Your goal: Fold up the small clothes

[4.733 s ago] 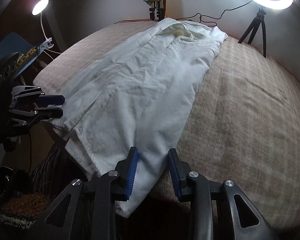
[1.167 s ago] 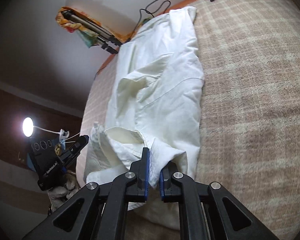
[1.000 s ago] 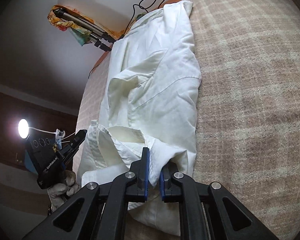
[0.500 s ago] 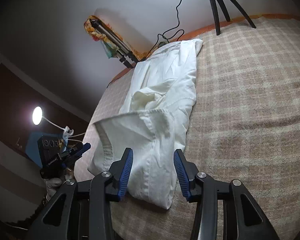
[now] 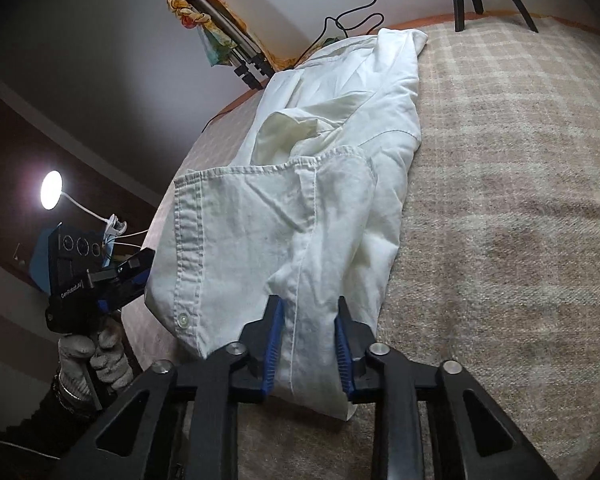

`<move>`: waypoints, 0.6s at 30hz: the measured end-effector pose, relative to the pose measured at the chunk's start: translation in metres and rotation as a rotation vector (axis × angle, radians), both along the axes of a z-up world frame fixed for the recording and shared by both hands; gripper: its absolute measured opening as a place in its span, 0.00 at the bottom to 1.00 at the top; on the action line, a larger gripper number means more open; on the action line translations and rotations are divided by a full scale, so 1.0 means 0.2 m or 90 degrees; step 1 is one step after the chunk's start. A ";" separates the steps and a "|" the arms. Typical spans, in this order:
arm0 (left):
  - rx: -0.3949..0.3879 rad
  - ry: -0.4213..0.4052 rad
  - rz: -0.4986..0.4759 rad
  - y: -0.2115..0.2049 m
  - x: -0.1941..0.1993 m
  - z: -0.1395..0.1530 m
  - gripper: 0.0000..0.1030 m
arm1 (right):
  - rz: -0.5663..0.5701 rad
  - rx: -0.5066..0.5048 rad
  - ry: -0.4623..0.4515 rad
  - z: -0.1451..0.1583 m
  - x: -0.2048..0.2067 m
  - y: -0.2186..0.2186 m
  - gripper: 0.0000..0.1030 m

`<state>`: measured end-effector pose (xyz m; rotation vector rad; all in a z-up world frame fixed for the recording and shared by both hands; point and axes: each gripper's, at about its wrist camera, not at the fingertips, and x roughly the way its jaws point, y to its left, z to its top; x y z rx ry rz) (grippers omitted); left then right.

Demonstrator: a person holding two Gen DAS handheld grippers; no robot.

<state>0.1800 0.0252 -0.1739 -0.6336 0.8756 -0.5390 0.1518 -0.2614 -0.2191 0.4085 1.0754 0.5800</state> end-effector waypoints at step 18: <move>0.072 0.046 0.011 0.09 -0.05 -0.02 0.42 | 0.007 -0.068 -0.054 0.10 -0.12 0.02 0.05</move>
